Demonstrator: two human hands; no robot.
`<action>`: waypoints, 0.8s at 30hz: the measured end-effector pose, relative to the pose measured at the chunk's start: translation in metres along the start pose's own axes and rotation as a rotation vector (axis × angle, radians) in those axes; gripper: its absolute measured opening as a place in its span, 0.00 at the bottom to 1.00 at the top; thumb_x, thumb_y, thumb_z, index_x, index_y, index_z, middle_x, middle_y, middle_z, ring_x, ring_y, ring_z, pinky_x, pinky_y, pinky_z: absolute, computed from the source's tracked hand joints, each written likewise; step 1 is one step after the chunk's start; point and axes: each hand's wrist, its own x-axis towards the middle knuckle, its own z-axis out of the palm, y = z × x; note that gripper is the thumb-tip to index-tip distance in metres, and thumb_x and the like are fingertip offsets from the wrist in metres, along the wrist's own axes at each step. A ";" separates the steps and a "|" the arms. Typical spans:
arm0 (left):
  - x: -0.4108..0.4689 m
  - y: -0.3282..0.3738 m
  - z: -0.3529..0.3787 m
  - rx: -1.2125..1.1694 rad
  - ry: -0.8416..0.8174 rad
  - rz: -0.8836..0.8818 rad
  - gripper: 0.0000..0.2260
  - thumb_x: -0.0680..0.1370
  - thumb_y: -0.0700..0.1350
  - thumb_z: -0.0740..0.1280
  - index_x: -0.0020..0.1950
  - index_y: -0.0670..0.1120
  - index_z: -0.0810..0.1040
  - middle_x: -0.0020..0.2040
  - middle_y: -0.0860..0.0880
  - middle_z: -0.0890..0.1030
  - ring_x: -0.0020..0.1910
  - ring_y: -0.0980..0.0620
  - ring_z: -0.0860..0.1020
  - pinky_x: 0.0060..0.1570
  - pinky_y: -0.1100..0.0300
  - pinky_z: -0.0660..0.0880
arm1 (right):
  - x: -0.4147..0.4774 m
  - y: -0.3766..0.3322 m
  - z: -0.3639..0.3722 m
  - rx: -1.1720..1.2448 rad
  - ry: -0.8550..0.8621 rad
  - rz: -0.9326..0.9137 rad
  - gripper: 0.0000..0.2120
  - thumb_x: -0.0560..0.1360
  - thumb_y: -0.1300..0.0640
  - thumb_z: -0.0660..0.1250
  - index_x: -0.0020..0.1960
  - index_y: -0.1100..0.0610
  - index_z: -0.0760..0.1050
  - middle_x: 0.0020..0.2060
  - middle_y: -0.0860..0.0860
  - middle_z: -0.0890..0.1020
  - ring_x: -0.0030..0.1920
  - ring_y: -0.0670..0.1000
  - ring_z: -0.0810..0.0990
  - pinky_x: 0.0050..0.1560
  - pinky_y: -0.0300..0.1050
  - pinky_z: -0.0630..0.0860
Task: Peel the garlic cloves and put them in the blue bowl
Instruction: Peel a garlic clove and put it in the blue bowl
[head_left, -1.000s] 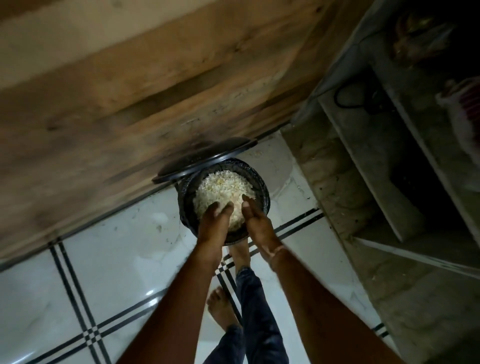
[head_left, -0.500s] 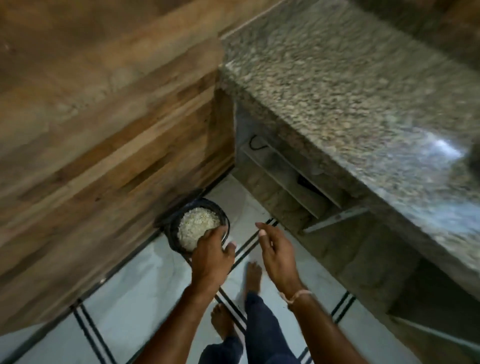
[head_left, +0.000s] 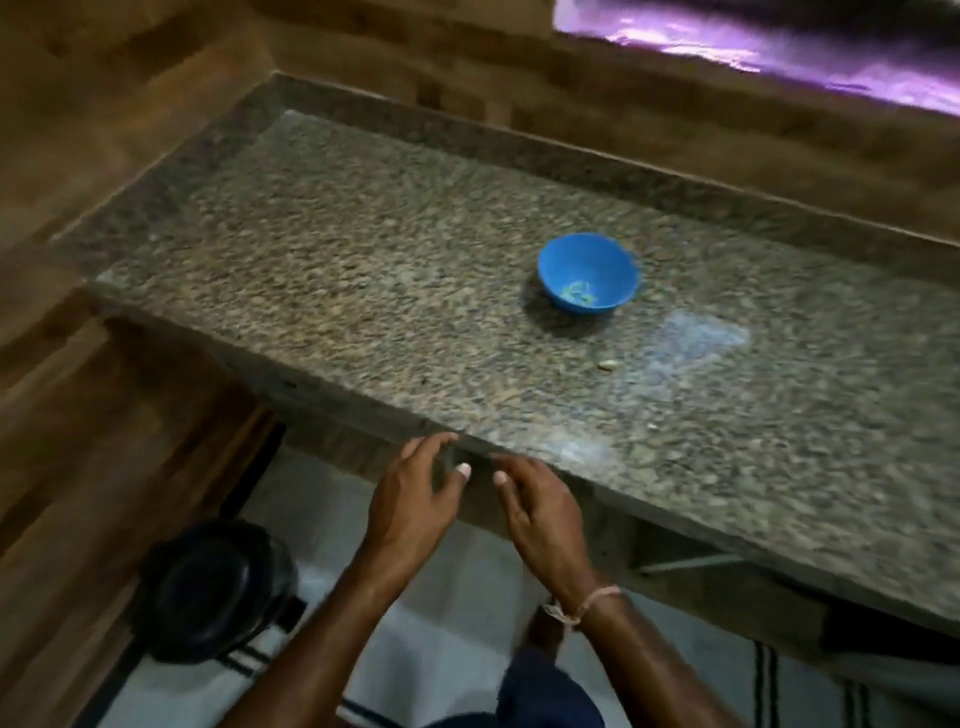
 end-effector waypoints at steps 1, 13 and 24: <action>0.009 0.017 0.016 -0.006 -0.022 0.015 0.16 0.80 0.48 0.71 0.68 0.50 0.79 0.66 0.49 0.79 0.64 0.49 0.78 0.59 0.59 0.74 | 0.005 0.014 -0.019 -0.010 0.018 0.020 0.14 0.85 0.49 0.63 0.67 0.49 0.79 0.61 0.46 0.81 0.60 0.45 0.79 0.61 0.44 0.77; 0.105 0.124 0.136 0.062 -0.132 0.041 0.15 0.80 0.51 0.71 0.66 0.51 0.80 0.61 0.50 0.83 0.55 0.48 0.82 0.53 0.52 0.79 | 0.083 0.110 -0.147 -0.084 0.120 0.192 0.15 0.85 0.48 0.63 0.68 0.51 0.79 0.63 0.49 0.81 0.62 0.51 0.80 0.59 0.47 0.76; 0.170 0.105 0.156 0.080 0.041 -0.063 0.11 0.77 0.43 0.76 0.56 0.48 0.78 0.52 0.52 0.77 0.46 0.52 0.78 0.39 0.60 0.72 | 0.141 0.123 -0.155 -0.203 0.090 0.257 0.23 0.82 0.52 0.68 0.76 0.52 0.70 0.70 0.51 0.75 0.65 0.50 0.74 0.63 0.42 0.71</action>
